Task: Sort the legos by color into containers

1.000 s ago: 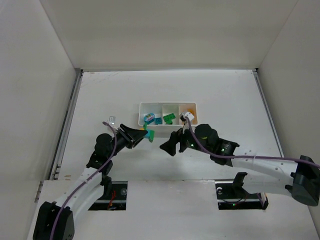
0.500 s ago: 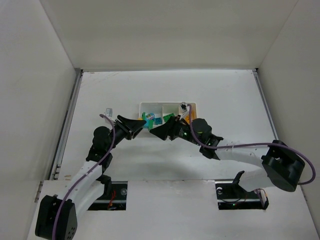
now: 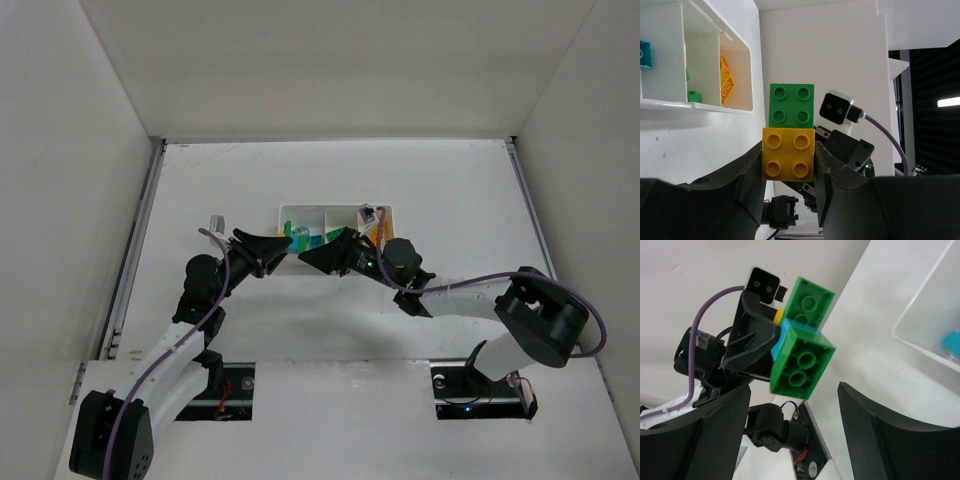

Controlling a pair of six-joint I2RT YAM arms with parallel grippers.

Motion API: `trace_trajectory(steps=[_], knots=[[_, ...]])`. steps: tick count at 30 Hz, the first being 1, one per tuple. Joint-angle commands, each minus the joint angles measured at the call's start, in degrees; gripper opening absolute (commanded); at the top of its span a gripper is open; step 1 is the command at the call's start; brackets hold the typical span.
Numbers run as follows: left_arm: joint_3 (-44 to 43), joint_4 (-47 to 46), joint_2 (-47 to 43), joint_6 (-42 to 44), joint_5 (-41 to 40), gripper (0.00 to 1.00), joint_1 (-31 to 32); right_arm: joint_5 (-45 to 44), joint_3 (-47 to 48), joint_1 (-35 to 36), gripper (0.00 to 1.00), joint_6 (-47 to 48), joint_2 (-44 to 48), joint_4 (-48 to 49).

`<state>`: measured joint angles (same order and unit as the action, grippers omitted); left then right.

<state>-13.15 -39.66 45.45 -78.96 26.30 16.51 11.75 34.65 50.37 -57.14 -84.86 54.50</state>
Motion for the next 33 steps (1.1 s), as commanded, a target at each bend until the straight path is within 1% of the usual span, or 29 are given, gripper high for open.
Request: trace_trajectory(steps=[1, 13, 15, 18, 30, 33], knots=[[0.5, -4.1, -1.7, -0.8, 0.1, 0.15, 0.8, 1.7, -0.1, -0.8, 0.75, -2.4, -1.4, 8.7], [1.3, -3.5, -2.9, -0.7, -0.5, 0.14, 2.1, 3.5, -0.1, -1.5, 0.50, -6.3, -6.3, 17.0], [1.5, -3.1, -3.5, -0.6, -0.4, 0.14, 1.7, 3.6, -0.2, -1.7, 0.45, -6.2, -5.9, 16.9], [1.5, -1.9, -4.6, -0.2, 0.1, 0.14, 0.7, 3.8, -0.8, -2.3, 0.41, -5.9, -4.7, 15.6], [1.3, -0.6, -5.6, 0.6, 3.6, 0.14, -4.8, 5.1, -4.3, -6.0, 0.39, -4.4, -0.7, 11.9], [0.9, -0.4, -5.5, 1.0, 3.8, 0.14, -5.3, 5.6, -3.4, -7.5, 0.39, -2.5, 0.8, 7.1]])
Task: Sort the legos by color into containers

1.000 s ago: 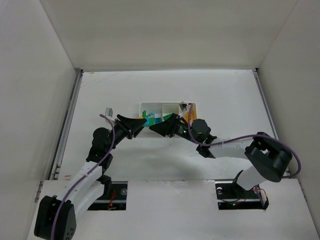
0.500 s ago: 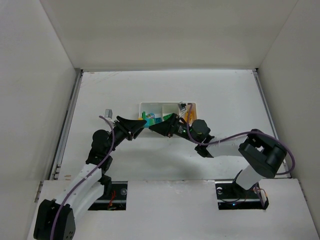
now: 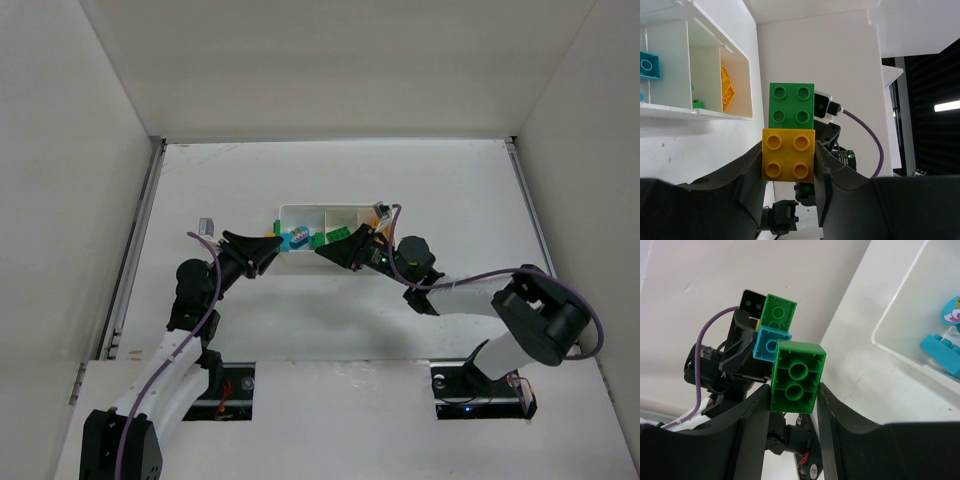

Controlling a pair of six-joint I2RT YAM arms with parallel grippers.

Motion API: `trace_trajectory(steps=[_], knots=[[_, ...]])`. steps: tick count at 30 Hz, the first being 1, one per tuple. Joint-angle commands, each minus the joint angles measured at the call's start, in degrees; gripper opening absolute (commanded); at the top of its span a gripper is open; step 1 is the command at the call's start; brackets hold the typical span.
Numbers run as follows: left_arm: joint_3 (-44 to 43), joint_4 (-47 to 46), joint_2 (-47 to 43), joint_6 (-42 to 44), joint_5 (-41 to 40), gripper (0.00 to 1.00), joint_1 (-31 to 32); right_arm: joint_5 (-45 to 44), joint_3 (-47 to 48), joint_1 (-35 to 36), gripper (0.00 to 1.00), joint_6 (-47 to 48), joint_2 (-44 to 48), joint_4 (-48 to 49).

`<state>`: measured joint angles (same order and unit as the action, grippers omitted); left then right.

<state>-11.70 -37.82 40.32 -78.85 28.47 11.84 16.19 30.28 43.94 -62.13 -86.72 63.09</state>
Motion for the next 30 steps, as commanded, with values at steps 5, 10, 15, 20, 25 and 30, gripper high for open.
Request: trace_trajectory(steps=[5, 10, 15, 20, 25, 30], knots=[[-1.4, -2.0, 0.8, 2.3, 2.1, 0.14, -1.1, -1.8, 5.1, -4.9, 0.39, 10.7, 7.3, -20.1], [-2.1, -2.0, 1.6, 3.8, 1.1, 0.14, -0.4, -14.6, 13.1, -4.8, 0.40, 26.1, 8.9, -43.9], [-2.8, -2.5, 2.7, 4.1, 0.9, 0.14, -0.3, -20.9, 19.4, -3.5, 0.40, 33.2, 5.7, -53.8], [-3.2, -2.6, 3.8, 4.6, 0.6, 0.15, -0.4, -23.0, 21.8, -3.5, 0.40, 34.2, 3.6, -55.3], [-3.5, -3.7, 4.9, 4.3, -0.1, 0.15, 0.9, -24.0, 24.4, -3.4, 0.57, 35.1, 0.9, -55.7], [-3.8, -4.0, 5.3, 3.4, -0.1, 0.15, 1.7, -23.4, 24.6, -2.6, 0.73, 35.0, 3.6, -54.8]])
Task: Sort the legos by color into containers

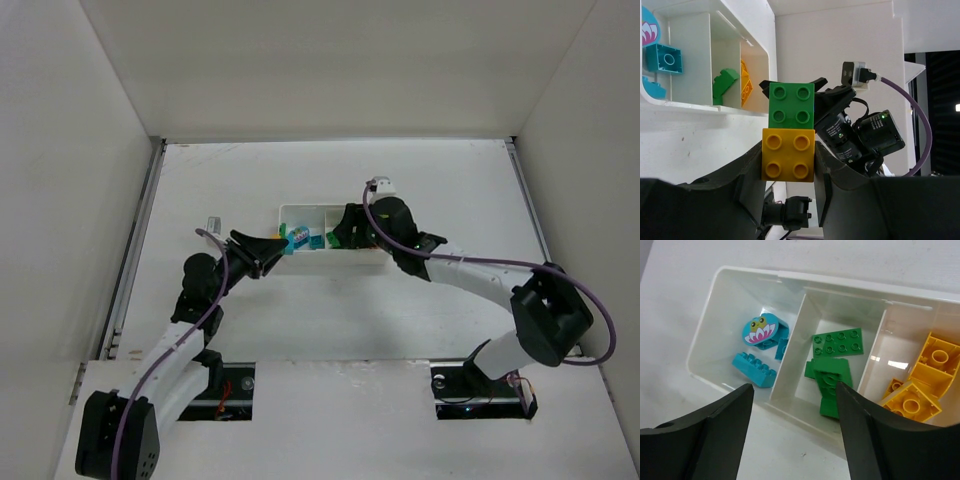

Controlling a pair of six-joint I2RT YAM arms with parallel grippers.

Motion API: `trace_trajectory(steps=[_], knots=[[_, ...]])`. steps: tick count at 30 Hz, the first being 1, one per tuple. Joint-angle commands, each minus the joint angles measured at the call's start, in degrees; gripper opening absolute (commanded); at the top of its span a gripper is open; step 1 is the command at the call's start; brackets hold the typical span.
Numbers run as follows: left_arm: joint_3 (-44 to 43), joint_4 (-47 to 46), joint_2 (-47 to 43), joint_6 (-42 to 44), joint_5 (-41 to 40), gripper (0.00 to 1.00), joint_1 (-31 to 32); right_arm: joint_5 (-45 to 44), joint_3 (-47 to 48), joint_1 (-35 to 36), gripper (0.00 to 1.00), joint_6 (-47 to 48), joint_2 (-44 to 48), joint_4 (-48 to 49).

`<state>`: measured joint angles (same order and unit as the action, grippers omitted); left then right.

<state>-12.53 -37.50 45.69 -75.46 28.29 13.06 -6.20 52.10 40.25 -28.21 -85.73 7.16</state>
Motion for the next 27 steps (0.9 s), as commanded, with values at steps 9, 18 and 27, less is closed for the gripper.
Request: trace_trajectory(steps=[9, 18, 27], knots=[[-4.0, -3.6, 0.3, -5.7, 2.6, 0.15, 2.4, 10.2, -8.9, 11.7, 0.76, 12.7, 13.2, 16.2], [-2.8, 1.8, 0.4, -13.5, 10.9, 0.15, 5.3, 15.2, -7.3, 14.9, 0.83, 21.0, 13.5, 12.4], [-0.7, 3.0, -1.5, -13.5, 10.4, 0.16, 9.0, 18.7, -6.9, 16.2, 0.75, 21.2, 14.0, 11.9]])
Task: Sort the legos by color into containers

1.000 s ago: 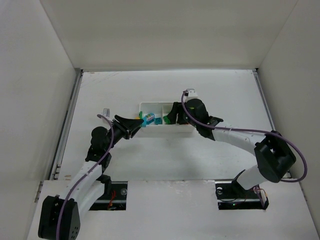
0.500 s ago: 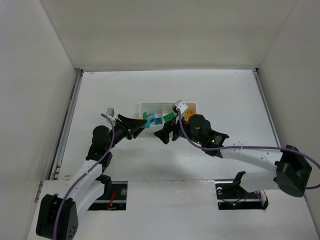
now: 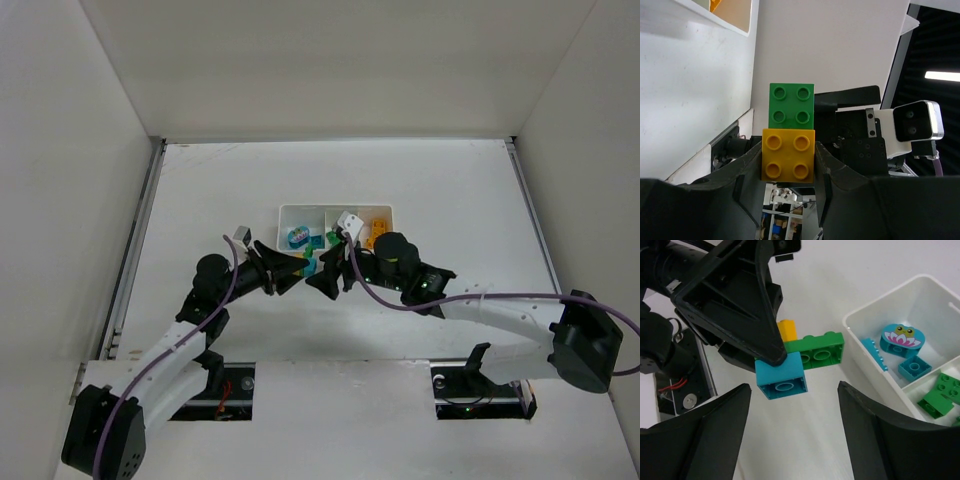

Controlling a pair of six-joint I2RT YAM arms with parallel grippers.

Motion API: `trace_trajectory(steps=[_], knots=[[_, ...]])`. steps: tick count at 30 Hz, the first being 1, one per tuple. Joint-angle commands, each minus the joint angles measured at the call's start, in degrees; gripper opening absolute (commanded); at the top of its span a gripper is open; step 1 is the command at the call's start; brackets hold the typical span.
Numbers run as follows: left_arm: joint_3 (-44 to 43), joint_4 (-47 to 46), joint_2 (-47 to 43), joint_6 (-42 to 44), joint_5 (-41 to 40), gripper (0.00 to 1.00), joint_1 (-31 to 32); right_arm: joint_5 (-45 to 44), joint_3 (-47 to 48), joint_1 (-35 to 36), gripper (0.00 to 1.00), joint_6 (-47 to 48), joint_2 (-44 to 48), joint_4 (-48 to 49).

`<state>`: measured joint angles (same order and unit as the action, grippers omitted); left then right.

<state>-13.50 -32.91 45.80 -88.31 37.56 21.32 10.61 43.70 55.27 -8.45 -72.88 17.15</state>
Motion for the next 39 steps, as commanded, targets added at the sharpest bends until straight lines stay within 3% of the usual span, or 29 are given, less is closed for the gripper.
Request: trace_trajectory(steps=[1, 17, 32, 39], knots=[[0.2, -1.3, -1.7, -0.5, 0.9, 0.16, 0.9, 1.7, 1.4, 1.3, 0.72, 1.4, 1.3, 1.9], [1.1, -0.7, -1.0, 1.7, -0.5, 0.15, 1.7, 1.5, 1.7, 1.3, 0.39, -1.5, 0.7, 3.4], [0.1, -0.9, -1.9, 4.6, 1.7, 0.16, -11.1, 0.9, -2.1, -0.6, 0.36, -2.3, 4.5, 2.9], [-0.7, -1.1, -4.2, 5.9, 2.3, 0.16, -13.3, -6.0, 5.3, -3.2, 0.36, -1.4, -5.9, 3.2]])
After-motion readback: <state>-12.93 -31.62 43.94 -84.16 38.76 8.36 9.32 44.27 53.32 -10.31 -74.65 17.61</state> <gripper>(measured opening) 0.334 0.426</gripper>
